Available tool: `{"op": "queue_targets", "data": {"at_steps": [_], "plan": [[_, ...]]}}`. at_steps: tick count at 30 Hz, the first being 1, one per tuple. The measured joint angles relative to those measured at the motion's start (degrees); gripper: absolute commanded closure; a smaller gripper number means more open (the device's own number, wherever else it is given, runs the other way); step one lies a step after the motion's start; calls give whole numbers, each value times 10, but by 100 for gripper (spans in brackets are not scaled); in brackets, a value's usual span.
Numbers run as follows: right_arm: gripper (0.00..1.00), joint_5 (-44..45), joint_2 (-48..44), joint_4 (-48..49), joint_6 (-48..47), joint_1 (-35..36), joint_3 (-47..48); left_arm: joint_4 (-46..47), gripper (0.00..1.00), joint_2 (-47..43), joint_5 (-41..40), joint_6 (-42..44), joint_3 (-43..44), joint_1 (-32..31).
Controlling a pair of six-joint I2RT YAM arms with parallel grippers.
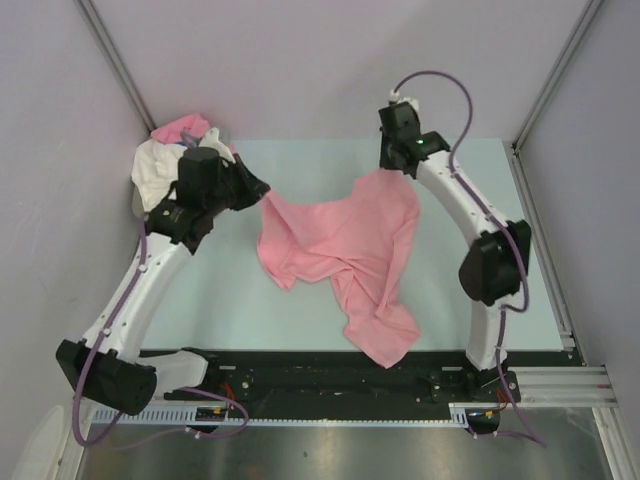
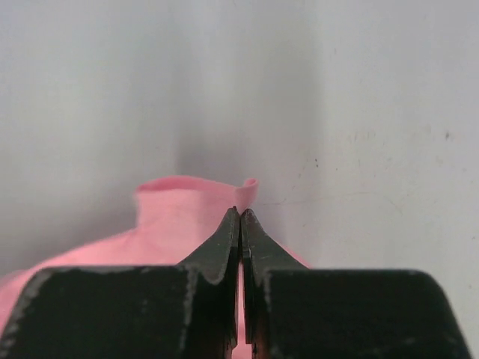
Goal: Fold and stack the t-shirts
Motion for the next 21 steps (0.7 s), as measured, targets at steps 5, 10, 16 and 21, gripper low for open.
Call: {"op": "queue_targets", "data": {"at_steps": [5,10,16,21], "plan": [[100,-15,-158,-19,7,7,52,-51,100,-33,-16,36,124,1],[100,-14,-220,-54,3,24,167,-106,100,-42,-30,82,293,2],[100,20,-339,-80,-33,143,199,-147,100,-92,-3,109,431,3],[100,10,-477,-66,-59,256,170,-130,100,-181,47,122,483,3]]}}
